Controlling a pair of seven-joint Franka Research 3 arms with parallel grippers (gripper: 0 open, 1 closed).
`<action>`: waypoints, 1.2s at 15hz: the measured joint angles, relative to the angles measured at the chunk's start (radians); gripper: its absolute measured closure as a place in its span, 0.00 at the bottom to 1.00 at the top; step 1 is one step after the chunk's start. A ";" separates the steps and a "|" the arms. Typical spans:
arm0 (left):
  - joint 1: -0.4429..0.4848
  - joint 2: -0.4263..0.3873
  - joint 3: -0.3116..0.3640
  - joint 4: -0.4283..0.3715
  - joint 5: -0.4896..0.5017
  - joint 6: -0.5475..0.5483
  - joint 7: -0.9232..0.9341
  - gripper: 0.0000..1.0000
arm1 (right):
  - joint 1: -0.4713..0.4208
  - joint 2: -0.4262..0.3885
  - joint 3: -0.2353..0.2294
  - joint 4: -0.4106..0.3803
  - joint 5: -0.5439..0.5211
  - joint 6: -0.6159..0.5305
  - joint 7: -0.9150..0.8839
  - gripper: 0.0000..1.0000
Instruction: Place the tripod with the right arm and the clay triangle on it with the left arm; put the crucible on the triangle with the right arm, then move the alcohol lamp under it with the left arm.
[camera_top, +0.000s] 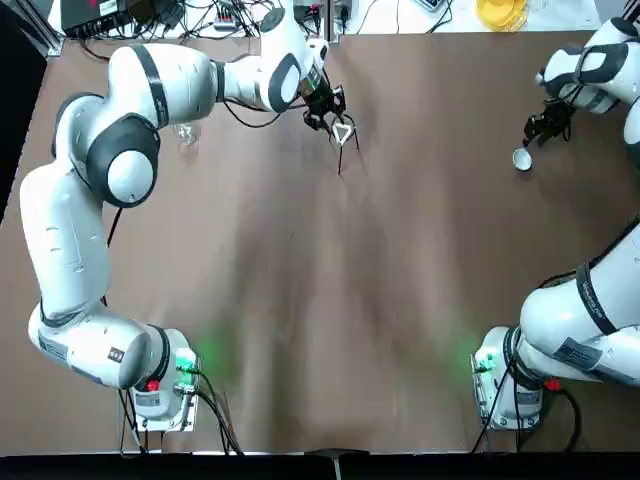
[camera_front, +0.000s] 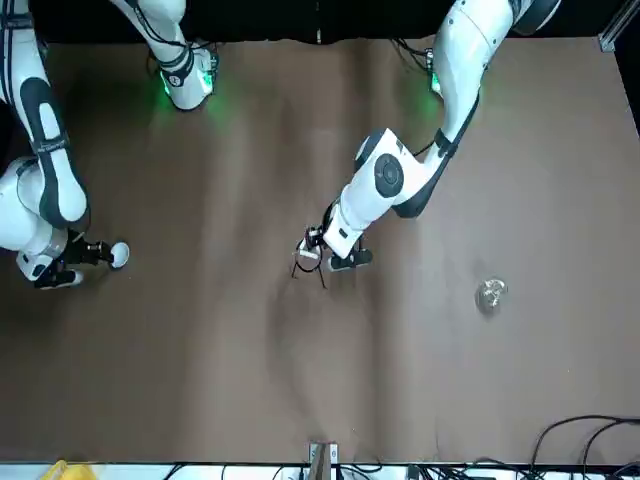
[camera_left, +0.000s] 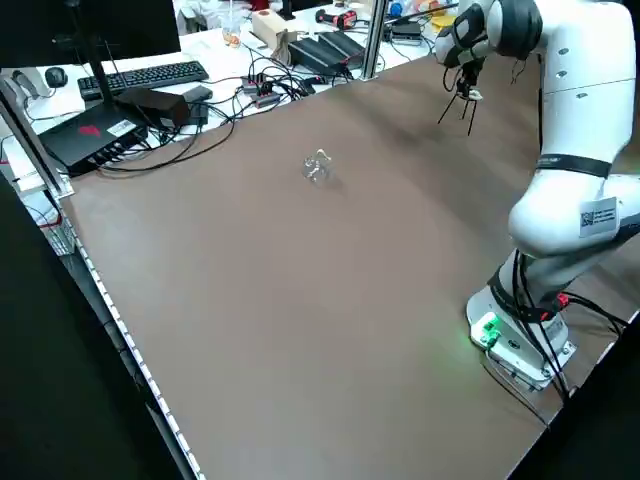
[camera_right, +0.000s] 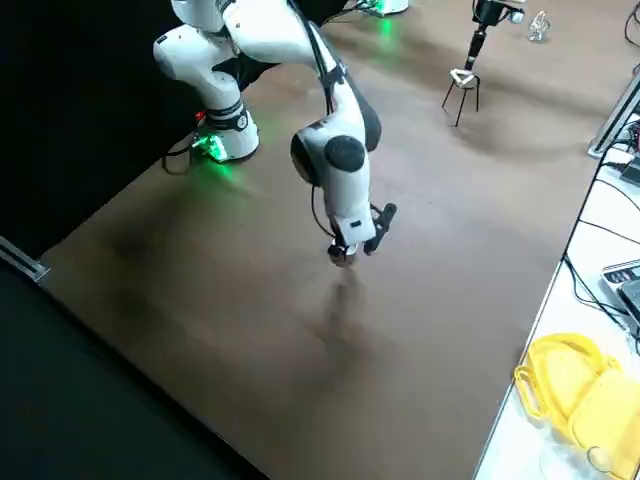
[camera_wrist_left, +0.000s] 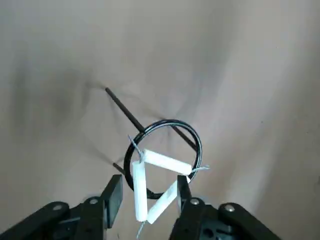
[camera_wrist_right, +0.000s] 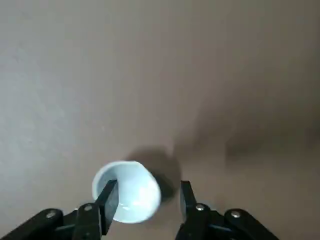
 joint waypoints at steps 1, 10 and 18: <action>0.004 -0.004 0.002 0.002 0.000 0.000 0.000 0.47 | -0.014 0.011 0.000 0.000 0.000 0.000 -0.032 0.44; 0.241 -0.187 0.007 0.013 0.030 -0.313 0.089 0.00 | -0.041 0.072 0.018 0.001 0.000 0.003 -0.096 0.52; 0.572 -0.226 0.009 0.013 0.042 -0.624 0.637 0.00 | -0.030 0.062 0.026 0.013 0.000 -0.014 -0.097 0.90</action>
